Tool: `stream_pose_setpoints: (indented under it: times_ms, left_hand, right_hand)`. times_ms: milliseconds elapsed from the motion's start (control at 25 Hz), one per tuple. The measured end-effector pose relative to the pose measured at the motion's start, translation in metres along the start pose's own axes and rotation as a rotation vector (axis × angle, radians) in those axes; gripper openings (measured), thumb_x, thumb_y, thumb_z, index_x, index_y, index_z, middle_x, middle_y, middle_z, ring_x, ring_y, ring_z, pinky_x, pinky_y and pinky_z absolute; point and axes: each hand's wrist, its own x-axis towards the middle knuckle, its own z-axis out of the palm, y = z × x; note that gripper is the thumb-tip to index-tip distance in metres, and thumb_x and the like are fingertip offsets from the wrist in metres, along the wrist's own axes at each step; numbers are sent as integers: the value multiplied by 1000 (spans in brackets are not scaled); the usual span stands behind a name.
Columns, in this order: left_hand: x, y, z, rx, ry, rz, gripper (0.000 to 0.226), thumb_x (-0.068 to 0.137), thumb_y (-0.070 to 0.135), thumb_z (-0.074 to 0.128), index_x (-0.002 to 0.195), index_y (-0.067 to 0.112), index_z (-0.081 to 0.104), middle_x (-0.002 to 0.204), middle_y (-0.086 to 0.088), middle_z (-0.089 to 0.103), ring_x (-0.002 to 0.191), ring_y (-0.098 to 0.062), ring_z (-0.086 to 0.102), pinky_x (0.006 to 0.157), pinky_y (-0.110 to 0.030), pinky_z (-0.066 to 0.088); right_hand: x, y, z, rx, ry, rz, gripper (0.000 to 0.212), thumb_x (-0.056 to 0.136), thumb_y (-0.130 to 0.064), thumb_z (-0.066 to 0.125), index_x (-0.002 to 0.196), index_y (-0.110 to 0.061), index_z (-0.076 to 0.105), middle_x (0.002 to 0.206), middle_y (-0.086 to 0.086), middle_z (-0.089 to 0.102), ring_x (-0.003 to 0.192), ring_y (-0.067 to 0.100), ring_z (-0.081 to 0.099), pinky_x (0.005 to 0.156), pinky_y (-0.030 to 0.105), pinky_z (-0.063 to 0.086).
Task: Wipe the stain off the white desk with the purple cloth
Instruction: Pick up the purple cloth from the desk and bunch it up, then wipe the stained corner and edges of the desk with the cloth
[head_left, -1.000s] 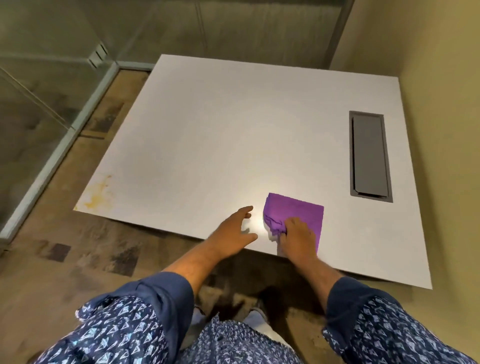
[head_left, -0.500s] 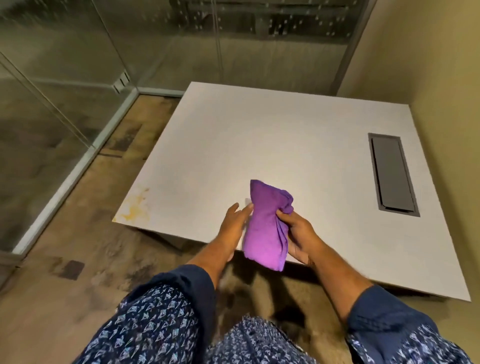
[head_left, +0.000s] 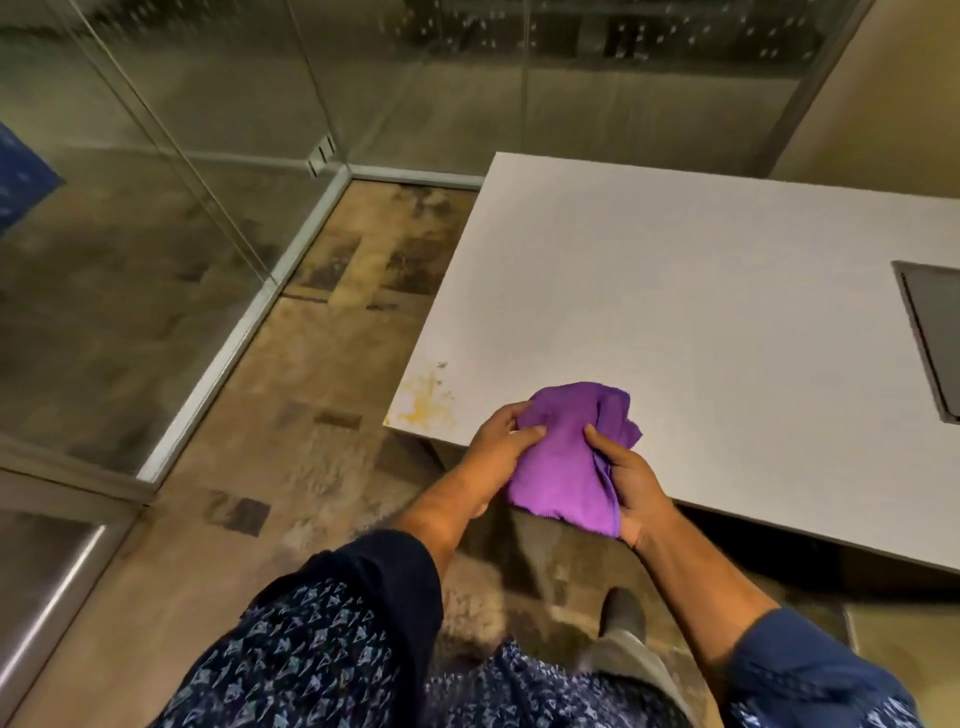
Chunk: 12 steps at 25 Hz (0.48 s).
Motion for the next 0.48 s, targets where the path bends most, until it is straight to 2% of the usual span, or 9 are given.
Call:
stream_pose_setpoints:
  times_ms: [80,120,200,280,400,480]
  left_hand:
    - [6,-3,-36,81,55,40,36,94,11,70,127,25,64,126,-4,70,113,-20,69,94,-27,56]
    - [10,-3,-53,97,87,56,37,94,7,69,126,25,63,123,-4,69,109,-20,68,88,-22,55]
    - [20,1,-82,149,149,61,36,95,6,68,128,19,63,116,-1,68,102,-16,66,74,-9,52]
    - [31,5,-107,229,174,51,35,95,8,68,129,14,64,115,0,68,100,-14,65,68,-4,50]
    - [58,24,-153,391,156,93,30,95,8,69,126,10,68,116,-3,70,103,-15,65,80,-7,50]
    - [75,40,-183,436,158,83,28,95,5,69,123,4,70,113,-9,70,104,-21,65,94,-22,54]
  right_hand:
    - [18,14,15,-7,53,-4,55,99,-27,69,145,3,59,147,25,62,133,39,63,103,52,57]
    - [28,18,24,-9,77,-8,55,100,-28,67,145,3,59,146,25,63,131,38,66,102,51,58]
    - [50,20,40,-5,101,-28,48,102,-27,67,141,1,62,140,25,68,118,38,73,91,52,64]
    - [70,18,49,-8,126,-97,41,102,-23,68,138,-3,63,135,22,72,115,37,75,88,52,65]
    - [110,10,59,-136,242,-223,36,102,-20,70,136,-9,64,124,14,79,113,33,77,91,49,64]
    - [131,7,67,-240,311,-275,30,103,-20,69,132,-13,65,122,10,80,111,29,77,90,43,65]
